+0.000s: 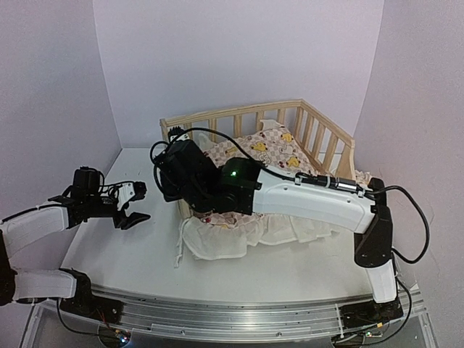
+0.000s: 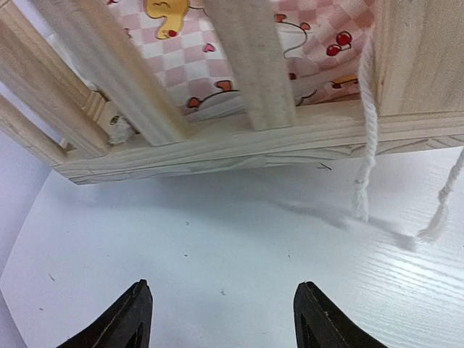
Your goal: Set up the pet bed
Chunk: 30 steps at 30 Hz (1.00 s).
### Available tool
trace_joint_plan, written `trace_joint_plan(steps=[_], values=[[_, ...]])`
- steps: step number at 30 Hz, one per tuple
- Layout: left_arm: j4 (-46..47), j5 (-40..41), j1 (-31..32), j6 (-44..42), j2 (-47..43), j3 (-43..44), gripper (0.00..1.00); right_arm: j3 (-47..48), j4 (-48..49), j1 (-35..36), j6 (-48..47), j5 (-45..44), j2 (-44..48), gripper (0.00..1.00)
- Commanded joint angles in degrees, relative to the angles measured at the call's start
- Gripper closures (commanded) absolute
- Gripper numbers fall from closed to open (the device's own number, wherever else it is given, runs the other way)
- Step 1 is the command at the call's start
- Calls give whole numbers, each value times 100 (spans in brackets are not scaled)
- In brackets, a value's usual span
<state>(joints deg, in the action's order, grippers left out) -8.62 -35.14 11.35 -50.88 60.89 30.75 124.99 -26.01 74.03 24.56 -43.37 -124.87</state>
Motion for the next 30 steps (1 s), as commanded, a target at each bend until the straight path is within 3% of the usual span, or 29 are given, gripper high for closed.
trace_joint_plan(steps=[1, 4, 9, 12, 15, 16, 20, 23, 27, 30], values=[[217, -246, -436, 791, 153, 565, 32, -106, -112, -211, -975, 2539, 216, 94], [366, -371, -771, 1256, 294, 744, 32, -421, -108, -212, -1227, 3758, 488, 100], [421, -447, -1104, 1512, 270, 866, 33, -1228, -103, -214, -1426, 5572, 1100, 100], [-303, -1136, -1108, 676, -138, 990, 34, -1798, -89, -225, -1535, 5952, 1571, 100], [-2352, -2340, -1018, -1388, -497, 1241, 34, -2063, -71, -247, -1756, 6483, 1814, 100], [-2813, -2531, -920, -1677, -569, 1327, 35, -2089, -71, -271, -1791, 6733, 1830, 100], [-3250, -2790, -486, -901, -809, 1302, 37, -2165, -84, -327, -1776, 7758, 1856, 100], [-2952, -2684, -80, -164, -1222, 1013, 38, -2591, -92, -326, -1619, 7785, 2053, 100], [-2200, -2481, 633, 1157, -1751, 450, 40, -3396, -64, -324, -1605, 6968, 2520, 95], [-1353, -2073, 1235, 2396, -1950, 86, 41, -3672, -51, -328, -1495, 5840, 2731, 75]])
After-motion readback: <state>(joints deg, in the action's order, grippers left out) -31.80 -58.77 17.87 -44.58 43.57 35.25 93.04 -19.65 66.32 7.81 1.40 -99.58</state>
